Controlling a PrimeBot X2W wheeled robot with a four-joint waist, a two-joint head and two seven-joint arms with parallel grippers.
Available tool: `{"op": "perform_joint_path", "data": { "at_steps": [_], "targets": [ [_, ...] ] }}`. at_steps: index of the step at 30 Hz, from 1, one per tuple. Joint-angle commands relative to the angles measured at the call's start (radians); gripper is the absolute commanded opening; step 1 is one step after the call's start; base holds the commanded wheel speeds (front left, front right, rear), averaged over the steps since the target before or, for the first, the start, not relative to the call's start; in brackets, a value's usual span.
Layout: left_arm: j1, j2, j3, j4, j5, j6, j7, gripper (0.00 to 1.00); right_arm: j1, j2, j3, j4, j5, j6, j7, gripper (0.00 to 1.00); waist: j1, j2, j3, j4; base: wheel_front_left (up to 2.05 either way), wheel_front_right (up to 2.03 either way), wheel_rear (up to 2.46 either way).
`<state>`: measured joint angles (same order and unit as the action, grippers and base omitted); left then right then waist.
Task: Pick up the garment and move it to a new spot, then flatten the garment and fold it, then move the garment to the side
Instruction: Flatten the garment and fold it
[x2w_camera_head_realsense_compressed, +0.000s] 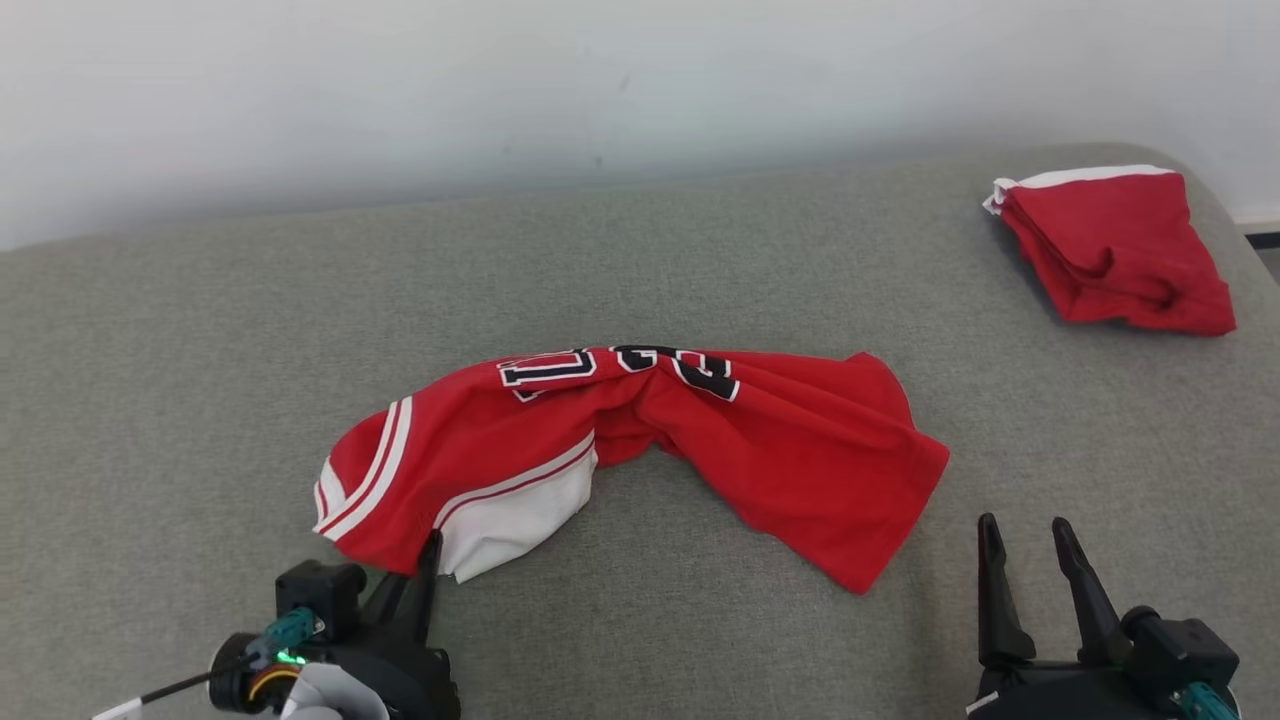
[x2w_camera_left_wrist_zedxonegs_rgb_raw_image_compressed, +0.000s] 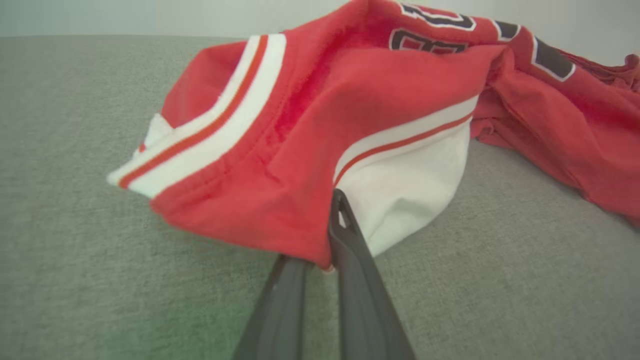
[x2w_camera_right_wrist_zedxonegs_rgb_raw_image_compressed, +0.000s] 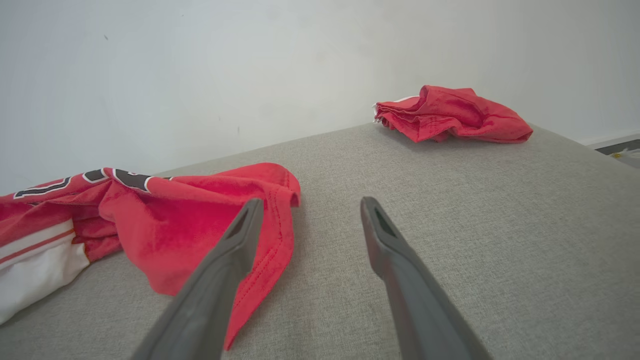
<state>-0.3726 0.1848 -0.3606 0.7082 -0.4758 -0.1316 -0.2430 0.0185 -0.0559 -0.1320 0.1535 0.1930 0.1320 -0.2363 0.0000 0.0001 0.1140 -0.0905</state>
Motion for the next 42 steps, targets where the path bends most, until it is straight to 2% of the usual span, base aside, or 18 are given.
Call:
{"op": "perform_joint_path", "data": {
  "at_steps": [1, 6, 10, 17, 22, 26, 29, 35, 39, 42],
  "targets": [
    [-0.004, 0.015, -0.005, -0.018, 0.007, 0.002, -0.009, 0.0, 0.011, 0.003, -0.002, 0.004, 0.008, -0.002, -0.003, 1.0, 0.0, -0.0001, -0.015, 0.016, 0.0, 0.0, 0.0],
    [0.043, 0.052, -0.01, -0.154, -0.006, 0.003, -0.017, 0.0, 0.034, 0.004, -0.012, 0.009, 0.011, -0.002, -0.009, 1.0, 0.0, -0.0001, -0.054, 0.064, 0.0, 0.0, 0.0],
    [0.106, 0.086, -0.014, -0.328, -0.01, 0.021, 0.039, 0.0, 0.05, 0.005, -0.013, 0.009, 0.011, -0.002, -0.01, 1.0, 0.0, -0.0001, -0.081, 0.109, 0.0, 0.0, 0.0],
    [0.299, 0.152, -0.02, -0.673, -0.04, 0.102, 0.21, 0.0, 0.065, 0.006, -0.016, 0.0, 0.019, -0.002, -0.011, 1.0, 0.0, -0.0001, -0.09, 0.159, 0.0, 0.0, 0.0],
    [0.438, 0.174, -0.022, -0.827, -0.07, 0.155, 0.289, 0.0, 0.067, 0.007, -0.023, -0.005, 0.023, -0.002, -0.012, 1.0, 0.0, -0.0001, -0.071, 0.17, 0.0, 0.0, 0.0],
    [0.492, 0.183, -0.012, -0.857, -0.076, 0.182, 0.291, 0.0, 0.059, 0.007, -0.019, -0.003, 0.02, -0.002, -0.011, 1.0, 0.0, -0.0001, -0.059, 0.163, 0.0, 0.0, 0.0],
    [0.489, 0.185, -0.008, -0.84, -0.073, 0.181, 0.276, 0.0, 0.049, 0.007, -0.014, -0.006, 0.013, -0.002, -0.005, 1.0, 0.0, -0.0001, -0.051, 0.15, 0.0, 0.0, 0.0],
    [0.421, 0.168, -0.005, -0.745, -0.075, 0.152, 0.23, 0.0, 0.036, -0.001, -0.017, -0.01, 0.004, -0.002, 0.005, 1.0, 0.0, -0.0001, -0.038, 0.112, 0.0, 0.0, 0.0],
    [0.372, 0.175, -0.005, -0.669, -0.052, 0.14, 0.201, 0.0, 0.03, -0.002, -0.016, -0.014, -0.001, -0.002, 0.008, 1.0, 0.0, -0.0001, -0.031, 0.087, 0.0, 0.0, 0.0],
    [0.32, 0.171, -0.001, -0.577, -0.044, 0.121, 0.165, 0.0, 0.025, -0.007, -0.017, -0.014, -0.001, -0.002, 0.01, 1.0, 0.0, -0.0001, -0.022, 0.066, 0.0, 0.0, 0.0]
  ]
}}
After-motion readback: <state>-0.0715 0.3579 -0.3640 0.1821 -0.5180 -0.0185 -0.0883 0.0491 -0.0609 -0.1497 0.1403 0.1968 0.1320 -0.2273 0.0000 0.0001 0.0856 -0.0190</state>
